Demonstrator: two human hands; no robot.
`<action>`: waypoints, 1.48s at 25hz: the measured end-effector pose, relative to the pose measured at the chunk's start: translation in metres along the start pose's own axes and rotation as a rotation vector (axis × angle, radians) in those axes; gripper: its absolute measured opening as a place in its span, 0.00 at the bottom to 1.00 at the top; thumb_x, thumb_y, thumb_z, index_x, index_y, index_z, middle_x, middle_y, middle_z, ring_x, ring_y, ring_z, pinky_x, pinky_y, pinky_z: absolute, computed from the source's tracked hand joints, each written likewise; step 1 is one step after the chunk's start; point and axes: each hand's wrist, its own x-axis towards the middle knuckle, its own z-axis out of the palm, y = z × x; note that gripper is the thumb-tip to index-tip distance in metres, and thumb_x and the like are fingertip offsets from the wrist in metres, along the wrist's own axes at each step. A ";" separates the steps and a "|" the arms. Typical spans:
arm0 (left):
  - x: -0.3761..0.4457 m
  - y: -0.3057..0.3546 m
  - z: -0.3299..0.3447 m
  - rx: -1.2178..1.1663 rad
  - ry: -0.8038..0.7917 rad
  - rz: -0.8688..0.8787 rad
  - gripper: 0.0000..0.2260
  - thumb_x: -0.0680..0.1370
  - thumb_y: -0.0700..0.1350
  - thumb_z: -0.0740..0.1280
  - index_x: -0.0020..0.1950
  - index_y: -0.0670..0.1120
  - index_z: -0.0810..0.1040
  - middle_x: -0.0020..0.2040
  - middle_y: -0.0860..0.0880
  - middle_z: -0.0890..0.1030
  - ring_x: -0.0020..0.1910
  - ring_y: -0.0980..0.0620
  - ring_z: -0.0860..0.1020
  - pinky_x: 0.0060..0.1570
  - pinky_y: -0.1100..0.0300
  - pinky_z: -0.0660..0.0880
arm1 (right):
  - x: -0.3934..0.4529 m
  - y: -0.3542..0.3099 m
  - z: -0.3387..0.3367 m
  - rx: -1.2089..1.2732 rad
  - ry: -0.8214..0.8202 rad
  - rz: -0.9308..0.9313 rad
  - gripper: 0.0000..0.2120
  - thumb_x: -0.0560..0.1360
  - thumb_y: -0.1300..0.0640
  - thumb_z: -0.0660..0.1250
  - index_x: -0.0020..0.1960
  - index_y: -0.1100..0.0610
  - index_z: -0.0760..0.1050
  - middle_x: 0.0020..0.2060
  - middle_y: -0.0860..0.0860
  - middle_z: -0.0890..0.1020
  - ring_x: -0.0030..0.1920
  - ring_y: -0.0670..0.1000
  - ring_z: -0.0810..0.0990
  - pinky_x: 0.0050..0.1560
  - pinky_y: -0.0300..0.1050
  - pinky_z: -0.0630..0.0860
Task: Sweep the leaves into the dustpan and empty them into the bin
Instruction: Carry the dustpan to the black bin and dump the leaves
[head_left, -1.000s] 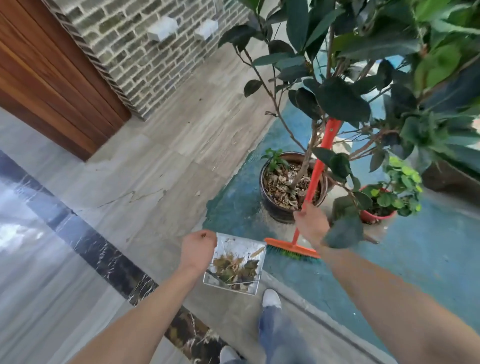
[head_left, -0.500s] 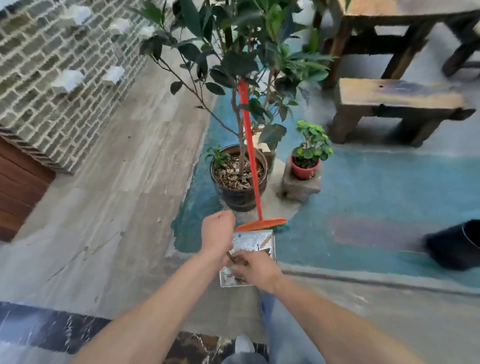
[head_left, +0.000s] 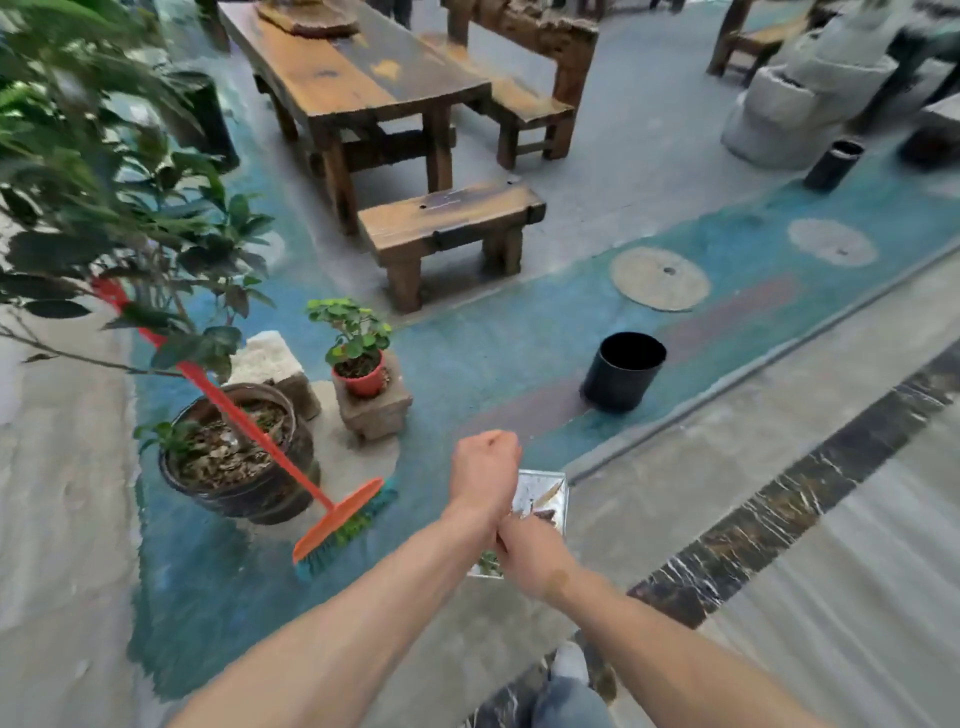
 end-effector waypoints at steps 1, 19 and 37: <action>-0.001 0.005 0.019 -0.003 -0.019 0.017 0.09 0.67 0.46 0.57 0.27 0.49 0.69 0.24 0.53 0.69 0.25 0.52 0.67 0.30 0.60 0.66 | -0.004 0.019 -0.010 0.006 0.013 0.040 0.08 0.74 0.60 0.55 0.45 0.54 0.73 0.46 0.62 0.82 0.47 0.65 0.81 0.38 0.49 0.68; 0.048 0.144 0.304 -0.257 -0.220 0.046 0.23 0.75 0.42 0.64 0.20 0.49 0.68 0.20 0.54 0.64 0.17 0.56 0.62 0.20 0.71 0.60 | 0.021 0.293 -0.210 -0.084 0.258 0.163 0.15 0.77 0.64 0.55 0.61 0.57 0.70 0.58 0.56 0.81 0.58 0.60 0.79 0.54 0.53 0.76; 0.305 0.204 0.404 -0.504 -0.105 -0.158 0.18 0.75 0.39 0.62 0.27 0.50 0.63 0.21 0.53 0.57 0.19 0.54 0.54 0.21 0.68 0.52 | 0.235 0.427 -0.303 -0.192 0.156 0.197 0.09 0.76 0.64 0.59 0.55 0.55 0.68 0.52 0.54 0.80 0.52 0.59 0.80 0.41 0.48 0.67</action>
